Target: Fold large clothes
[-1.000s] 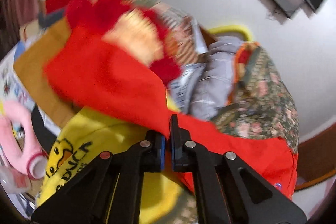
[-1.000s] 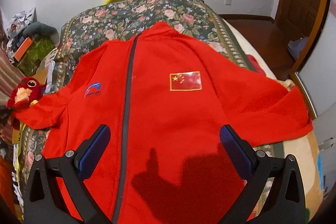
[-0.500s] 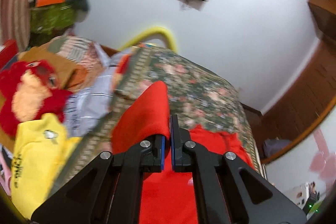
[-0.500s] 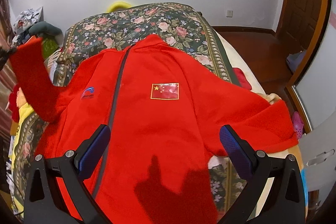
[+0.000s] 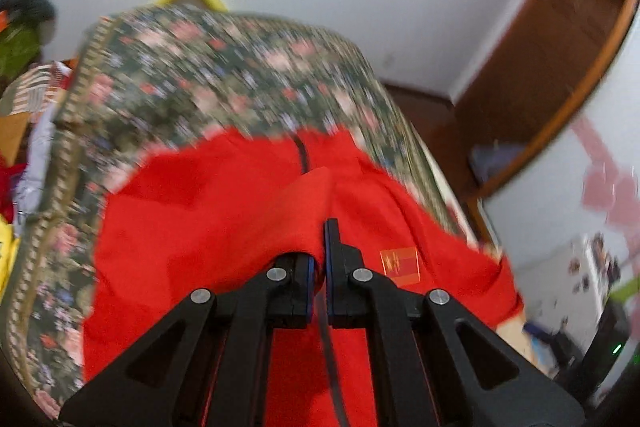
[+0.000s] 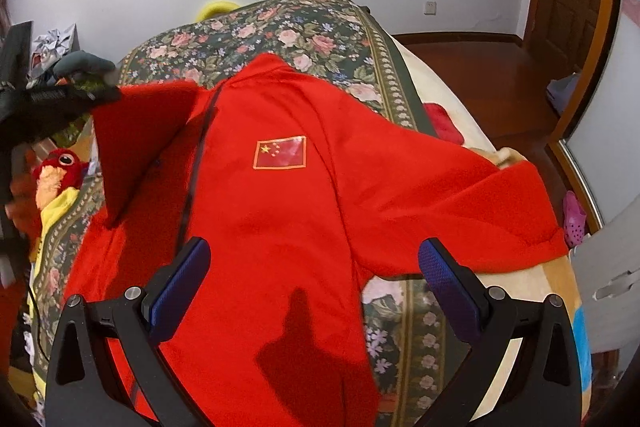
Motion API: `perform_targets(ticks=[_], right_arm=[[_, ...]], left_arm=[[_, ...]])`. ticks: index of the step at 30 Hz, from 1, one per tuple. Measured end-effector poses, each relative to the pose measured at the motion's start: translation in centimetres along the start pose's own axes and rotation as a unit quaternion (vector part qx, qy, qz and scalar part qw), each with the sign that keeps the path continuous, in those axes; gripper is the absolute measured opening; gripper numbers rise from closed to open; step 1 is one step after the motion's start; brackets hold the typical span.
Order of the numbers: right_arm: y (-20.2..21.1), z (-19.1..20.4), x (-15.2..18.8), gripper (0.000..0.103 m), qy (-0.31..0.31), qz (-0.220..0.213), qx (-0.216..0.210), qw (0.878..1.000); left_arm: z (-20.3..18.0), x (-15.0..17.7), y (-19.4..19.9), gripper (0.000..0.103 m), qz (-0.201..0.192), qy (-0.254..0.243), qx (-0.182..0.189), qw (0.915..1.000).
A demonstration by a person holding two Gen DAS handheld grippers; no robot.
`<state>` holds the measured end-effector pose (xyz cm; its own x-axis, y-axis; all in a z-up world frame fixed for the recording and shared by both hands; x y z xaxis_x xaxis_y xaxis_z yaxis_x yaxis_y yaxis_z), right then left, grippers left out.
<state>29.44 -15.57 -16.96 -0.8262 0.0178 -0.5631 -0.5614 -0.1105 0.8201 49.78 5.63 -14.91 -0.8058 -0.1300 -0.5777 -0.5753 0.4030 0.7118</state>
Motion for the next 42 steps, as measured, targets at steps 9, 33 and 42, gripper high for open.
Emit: perform_targets(ticks=[9, 33, 42], right_arm=[[0.0, 0.4, 0.6, 0.103, 0.024, 0.007, 0.022, 0.999], [-1.0, 17.7, -2.0, 0.103, 0.208, -0.013, 0.016, 0.978], [-6.8, 25.6, -0.2, 0.101, 0.319, 0.003, 0.037, 0.947]], left_arm=[[-5.2, 8.3, -6.7, 0.013, 0.126, -0.104, -0.04, 0.9858], [10.1, 14.2, 12.8, 0.081, -0.001, -0.062, -0.176, 0.9824], [15.6, 18.6, 14.4, 0.082, 0.009, -0.023, -0.211, 0.9771]])
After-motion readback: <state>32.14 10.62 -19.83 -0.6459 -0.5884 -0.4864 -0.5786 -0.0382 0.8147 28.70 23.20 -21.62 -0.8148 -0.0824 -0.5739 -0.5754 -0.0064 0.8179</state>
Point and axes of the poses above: each gripper's, at about its wrist camera, not at the fingertips, and y roughly against the way its jaws point, z to its left, x to its underside, the point moved 2 cm from there along -y, roughly the way its jaws point, and after that the axes turned 7 degrees about x, right-handed, at the moved point
